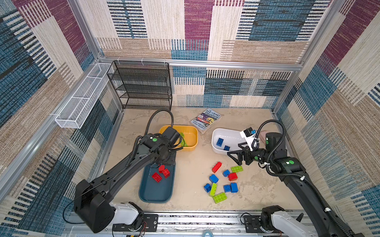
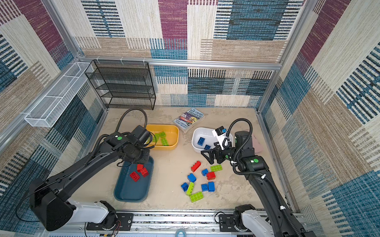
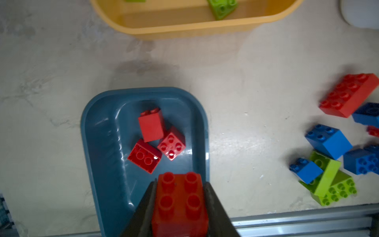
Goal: Sort the legos into containers by color
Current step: Place the lego in the container, then pick up the lego from the center of the table.
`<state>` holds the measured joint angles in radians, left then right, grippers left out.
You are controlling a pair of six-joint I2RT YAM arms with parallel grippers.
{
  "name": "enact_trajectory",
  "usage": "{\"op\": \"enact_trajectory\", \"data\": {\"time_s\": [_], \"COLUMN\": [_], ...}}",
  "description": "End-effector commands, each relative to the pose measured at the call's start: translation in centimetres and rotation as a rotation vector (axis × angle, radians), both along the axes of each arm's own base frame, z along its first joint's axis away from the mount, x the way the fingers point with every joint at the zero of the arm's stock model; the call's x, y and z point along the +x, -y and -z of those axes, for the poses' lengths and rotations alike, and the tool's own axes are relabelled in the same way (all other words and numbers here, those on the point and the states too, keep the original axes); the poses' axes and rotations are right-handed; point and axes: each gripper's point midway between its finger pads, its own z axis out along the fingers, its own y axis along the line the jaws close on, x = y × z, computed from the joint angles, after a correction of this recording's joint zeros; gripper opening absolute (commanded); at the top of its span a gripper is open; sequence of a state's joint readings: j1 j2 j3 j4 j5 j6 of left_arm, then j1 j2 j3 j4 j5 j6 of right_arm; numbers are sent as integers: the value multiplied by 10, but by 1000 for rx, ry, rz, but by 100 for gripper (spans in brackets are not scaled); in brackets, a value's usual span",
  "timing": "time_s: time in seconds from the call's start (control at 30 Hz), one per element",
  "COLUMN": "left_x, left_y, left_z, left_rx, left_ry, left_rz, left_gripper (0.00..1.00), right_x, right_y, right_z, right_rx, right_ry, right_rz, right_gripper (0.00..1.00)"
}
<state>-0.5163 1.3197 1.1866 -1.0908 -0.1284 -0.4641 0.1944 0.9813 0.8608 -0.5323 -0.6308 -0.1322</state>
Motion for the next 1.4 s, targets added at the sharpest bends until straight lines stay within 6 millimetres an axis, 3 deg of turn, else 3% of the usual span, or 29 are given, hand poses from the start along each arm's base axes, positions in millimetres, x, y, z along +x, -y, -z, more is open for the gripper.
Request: {"op": "enact_trajectory", "data": {"time_s": [0.0, 0.23, 0.33, 0.53, 0.77, 0.87, 0.93, 1.07, 1.13, 1.23, 1.37], "left_x": [5, 33, 33, 28, 26, 26, 26, 24, 23, 16, 15], "left_y": [-28, -61, -60, -62, -47, -26, -4, 25, 38, 63, 73], "left_z": [14, 64, 82, 89, 56, 29, 8, -20, -28, -42, -48], "left_rx": [11, 5, -5, 6, -89, -213, -330, -475, -544, -706, -788], "left_ry": [-2, -8, -56, -81, -49, -16, 5, 48, 74, 100, 144], "left_rz": [-76, -266, -275, -270, -222, -161, -87, 59, 132, 261, 325], "left_gripper": [32, 32, 32, 52, 64, 67, 79, 85, 100, 100, 100], "right_x": [4, 3, 1, -4, -4, -3, -3, 0, -3, -4, -5], "right_y": [-5, -5, -6, -9, -10, -11, -12, -15, -23, -28, -27], "right_z": [-8, -9, -7, -6, -6, -7, -8, -8, -7, 0, 12], "right_rx": [31, 37, 40, 54, 38, 36, 42, 78, 104, 100, 129], "right_ry": [26, 29, 17, 5, -8, -19, -41, -108, -147, -193, -279], "right_rz": [-20, -19, -21, -51, -66, -77, -69, -39, -39, 30, 175], "right_gripper": [99, 99, 99, 99, 99, 99, 99, 99, 99, 99, 99]}}
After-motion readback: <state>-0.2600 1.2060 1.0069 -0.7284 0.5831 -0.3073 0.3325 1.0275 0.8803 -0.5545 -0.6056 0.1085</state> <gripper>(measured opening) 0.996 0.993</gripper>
